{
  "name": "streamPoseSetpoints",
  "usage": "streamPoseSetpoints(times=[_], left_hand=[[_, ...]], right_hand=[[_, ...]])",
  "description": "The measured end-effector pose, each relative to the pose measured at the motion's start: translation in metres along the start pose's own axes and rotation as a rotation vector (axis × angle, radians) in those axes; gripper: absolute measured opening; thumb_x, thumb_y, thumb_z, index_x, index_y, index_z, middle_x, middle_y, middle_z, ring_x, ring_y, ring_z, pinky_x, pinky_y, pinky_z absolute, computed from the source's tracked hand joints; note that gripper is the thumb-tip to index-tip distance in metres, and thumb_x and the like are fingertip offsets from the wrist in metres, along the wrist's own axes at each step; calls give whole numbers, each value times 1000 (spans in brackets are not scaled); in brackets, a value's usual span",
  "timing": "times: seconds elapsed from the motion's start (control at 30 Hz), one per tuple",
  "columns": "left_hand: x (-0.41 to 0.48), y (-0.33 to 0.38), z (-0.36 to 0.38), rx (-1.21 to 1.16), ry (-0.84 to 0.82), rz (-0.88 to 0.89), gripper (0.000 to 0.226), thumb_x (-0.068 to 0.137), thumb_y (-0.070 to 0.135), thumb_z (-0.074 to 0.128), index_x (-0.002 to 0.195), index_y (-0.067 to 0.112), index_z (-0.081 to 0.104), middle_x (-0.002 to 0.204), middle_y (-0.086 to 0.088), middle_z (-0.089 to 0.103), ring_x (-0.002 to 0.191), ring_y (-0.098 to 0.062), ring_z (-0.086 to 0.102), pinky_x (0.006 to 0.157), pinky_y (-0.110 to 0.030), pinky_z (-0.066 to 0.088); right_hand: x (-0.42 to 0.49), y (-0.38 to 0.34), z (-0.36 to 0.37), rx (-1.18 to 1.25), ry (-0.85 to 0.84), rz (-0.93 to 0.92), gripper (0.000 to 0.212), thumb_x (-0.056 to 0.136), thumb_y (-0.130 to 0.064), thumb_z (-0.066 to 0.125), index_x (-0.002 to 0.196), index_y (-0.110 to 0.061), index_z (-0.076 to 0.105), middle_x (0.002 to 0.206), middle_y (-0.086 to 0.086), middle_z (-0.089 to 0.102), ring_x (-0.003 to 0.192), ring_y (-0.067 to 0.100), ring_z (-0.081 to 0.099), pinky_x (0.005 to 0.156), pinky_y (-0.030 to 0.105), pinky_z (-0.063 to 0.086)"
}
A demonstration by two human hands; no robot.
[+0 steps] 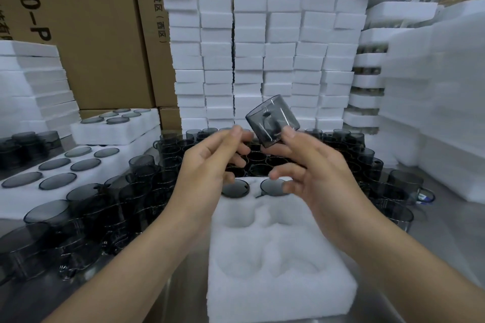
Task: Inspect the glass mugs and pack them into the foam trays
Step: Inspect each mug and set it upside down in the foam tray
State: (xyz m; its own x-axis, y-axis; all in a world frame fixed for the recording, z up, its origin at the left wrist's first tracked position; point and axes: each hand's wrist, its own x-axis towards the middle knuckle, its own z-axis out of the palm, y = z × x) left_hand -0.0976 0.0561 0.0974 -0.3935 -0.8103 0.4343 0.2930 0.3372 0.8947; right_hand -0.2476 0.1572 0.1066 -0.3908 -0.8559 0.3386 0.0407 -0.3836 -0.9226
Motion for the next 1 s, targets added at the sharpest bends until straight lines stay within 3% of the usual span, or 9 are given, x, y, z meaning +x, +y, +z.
streamPoseSetpoints(times=[0.1,0.2,0.3,0.4,0.5,0.63,0.8,0.9,1.0], left_hand=[[1,2,-3,-3,-58,6,42,92,53,66,125,29,79,122,11,78,108,-6,70,84,-32,52],[-1,4,-5,-45,-163,-3,45,100,50,62,130,21,77,132,-4,76,130,-22,68,104,-44,53],[-2,6,-3,-16,-93,-5,45,95,54,65,127,25,79,129,3,78,128,-16,68,97,-39,47],[-3,4,-2,-11,-48,-16,50,89,55,71,127,24,78,124,5,79,121,-10,70,92,-36,45],[-3,4,-1,-15,-61,-24,53,89,59,72,128,24,76,125,3,78,120,-12,70,93,-38,46],[-2,11,-4,-64,-136,-56,50,97,68,55,127,34,77,132,6,76,122,-11,68,97,-42,46],[-3,12,-3,-37,-110,-26,55,91,72,61,118,29,82,125,1,79,123,-20,71,107,-55,49],[-4,10,-1,3,-45,-29,61,83,80,63,112,30,83,120,1,80,125,-30,67,98,-48,51],[-3,9,-3,19,-57,1,61,78,76,67,120,33,79,124,8,77,117,-14,69,91,-37,47]], right_hand=[[-3,-3,4,119,-171,154,50,90,-69,66,111,-26,83,119,5,80,73,10,69,64,23,52],[-5,-3,9,170,-214,205,46,88,-70,62,93,-30,85,117,7,80,76,12,72,59,21,54],[-6,-4,8,192,-223,197,46,95,-66,63,112,-28,83,121,8,79,90,16,75,62,23,56],[-6,-4,6,166,-206,159,50,89,-54,69,131,-25,72,121,9,78,95,18,75,66,25,57],[-6,-2,7,139,-149,118,52,85,-44,77,130,-20,70,110,7,79,85,17,73,65,25,55],[-5,-4,6,169,-218,192,57,89,-60,66,125,-18,77,98,6,74,71,14,66,63,24,51],[-4,-3,6,124,-250,226,66,90,-69,62,126,-16,76,107,8,78,83,18,74,62,24,53],[-5,0,6,86,-225,179,62,88,-60,68,132,-16,70,116,11,79,96,20,77,65,24,56],[-3,1,5,104,-182,205,56,87,-61,68,121,-18,77,108,10,80,88,17,75,63,24,56]])
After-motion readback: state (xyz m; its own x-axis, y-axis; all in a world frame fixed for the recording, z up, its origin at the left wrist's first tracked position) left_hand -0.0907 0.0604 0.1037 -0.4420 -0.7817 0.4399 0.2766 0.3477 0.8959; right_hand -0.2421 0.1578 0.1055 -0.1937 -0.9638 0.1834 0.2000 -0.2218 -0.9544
